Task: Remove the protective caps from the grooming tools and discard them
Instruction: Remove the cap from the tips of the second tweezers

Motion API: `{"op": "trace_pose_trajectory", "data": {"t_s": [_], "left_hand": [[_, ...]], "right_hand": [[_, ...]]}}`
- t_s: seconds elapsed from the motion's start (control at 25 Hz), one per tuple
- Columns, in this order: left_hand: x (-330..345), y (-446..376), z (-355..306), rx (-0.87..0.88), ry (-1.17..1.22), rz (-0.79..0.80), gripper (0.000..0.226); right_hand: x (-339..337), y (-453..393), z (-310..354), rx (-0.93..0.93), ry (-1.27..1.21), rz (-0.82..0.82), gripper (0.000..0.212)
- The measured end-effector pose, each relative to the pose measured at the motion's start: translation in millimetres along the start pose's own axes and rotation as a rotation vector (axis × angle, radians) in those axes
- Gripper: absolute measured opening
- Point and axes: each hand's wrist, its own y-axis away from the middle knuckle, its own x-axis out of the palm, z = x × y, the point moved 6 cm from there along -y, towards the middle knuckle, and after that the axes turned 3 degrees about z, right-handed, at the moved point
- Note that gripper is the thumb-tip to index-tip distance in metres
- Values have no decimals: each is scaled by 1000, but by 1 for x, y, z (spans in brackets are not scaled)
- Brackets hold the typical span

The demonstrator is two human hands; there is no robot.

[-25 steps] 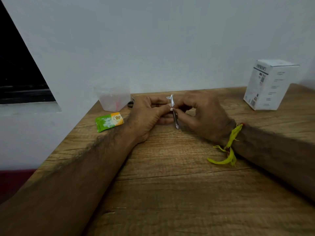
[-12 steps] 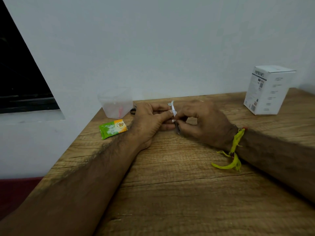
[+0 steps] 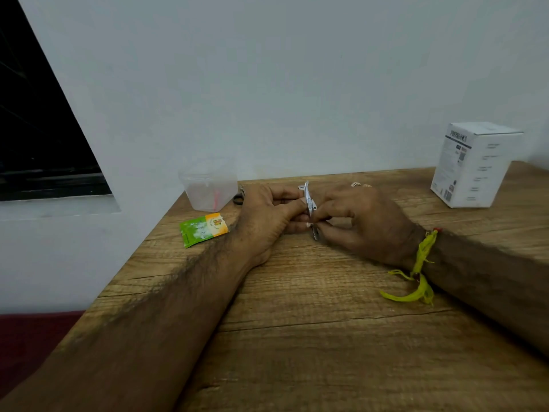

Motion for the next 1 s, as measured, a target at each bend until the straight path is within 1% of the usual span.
{"op": "trace_pose_trajectory", "data": {"t_s": [0.16, 0.24, 0.44, 0.64, 0.76, 0.88, 1.0], "left_hand": [[-1, 0, 0, -4, -3, -20, 17], [-1, 0, 1, 0, -13, -20, 16], [-2, 0, -1, -4, -5, -44, 8], [-2, 0, 2, -26, -14, -51, 11], [-3, -2, 3, -31, -13, -57, 15], [-5, -3, 4, -37, -17, -65, 17], [-4, -3, 3, -46, -9, -69, 18]], "right_hand": [[-1, 0, 1, -8, 30, -9, 9], [0, 0, 2, -6, 21, 26, 10], [4, 0, 4, -16, 19, 82, 18], [5, 1, 5, -9, 33, 123, 24], [6, 1, 6, -12, 21, 178, 25], [6, 2, 8, -27, 52, 184, 24], [6, 1, 8, -8, 21, 199, 19]]}}
